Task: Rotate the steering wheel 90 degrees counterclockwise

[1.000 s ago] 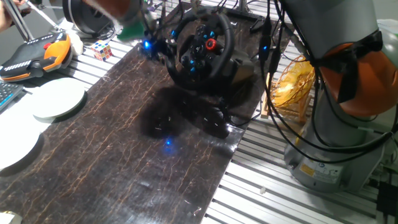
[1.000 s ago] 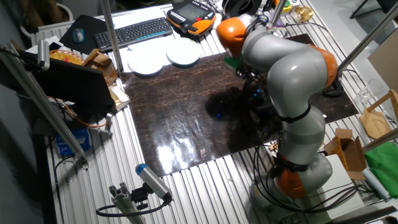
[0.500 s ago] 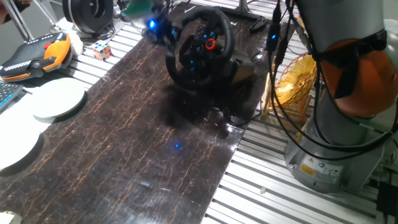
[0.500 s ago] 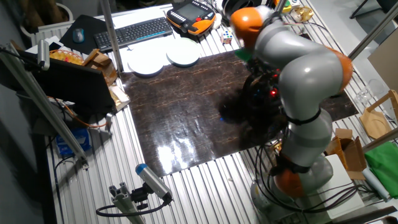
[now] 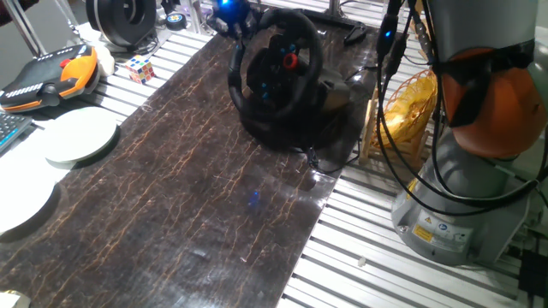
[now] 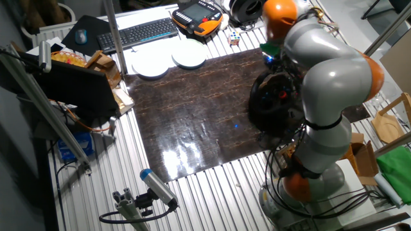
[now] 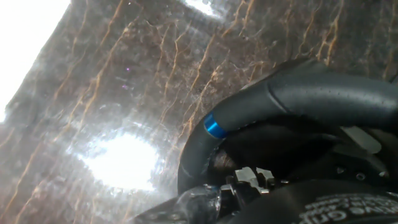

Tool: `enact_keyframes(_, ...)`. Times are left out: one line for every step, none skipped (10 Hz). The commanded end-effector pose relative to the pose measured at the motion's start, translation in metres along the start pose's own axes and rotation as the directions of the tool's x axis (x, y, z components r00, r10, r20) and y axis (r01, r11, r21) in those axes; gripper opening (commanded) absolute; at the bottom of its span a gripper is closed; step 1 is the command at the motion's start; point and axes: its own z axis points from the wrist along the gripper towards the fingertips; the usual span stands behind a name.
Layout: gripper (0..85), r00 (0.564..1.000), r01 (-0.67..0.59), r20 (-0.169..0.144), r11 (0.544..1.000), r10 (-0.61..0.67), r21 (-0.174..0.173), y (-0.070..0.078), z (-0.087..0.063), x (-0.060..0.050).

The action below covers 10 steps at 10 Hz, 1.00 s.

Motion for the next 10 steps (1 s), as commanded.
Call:
enact_keyframes(0.7,1.000,0.009,-0.005,1.000,-0.009,-0.010,-0.0003,-0.0008,0.0002)
enact_keyframes(0.7,1.000,0.019,-0.003,1.000,-0.019,-0.014,-0.0003,-0.0010,0.0005)
enact_keyframes(0.7,0.999,0.039,-0.010,0.999,-0.039,-0.020,-0.0013,-0.0017,-0.0015)
enact_keyframes(0.7,0.998,0.057,-0.015,0.998,-0.057,-0.027,-0.0028,-0.0030,-0.0045)
enact_keyframes(0.7,0.997,0.072,-0.017,0.997,-0.073,-0.031,-0.0035,-0.0035,-0.0056)
enact_keyframes(0.7,0.997,0.078,-0.018,0.996,-0.079,-0.035,-0.0027,-0.0031,-0.0047)
enact_keyframes(0.7,0.996,0.083,-0.017,0.996,-0.084,-0.037,-0.0024,-0.0028,-0.0041)
enact_keyframes(0.7,0.996,0.088,-0.018,0.995,-0.088,-0.039,-0.0022,-0.0027,-0.0040)
enact_keyframes(0.7,0.995,0.092,-0.019,0.995,-0.093,-0.040,-0.0018,-0.0025,-0.0039)
enact_keyframes(0.7,0.995,0.095,-0.022,0.995,-0.096,-0.038,-0.0016,-0.0022,-0.0035)
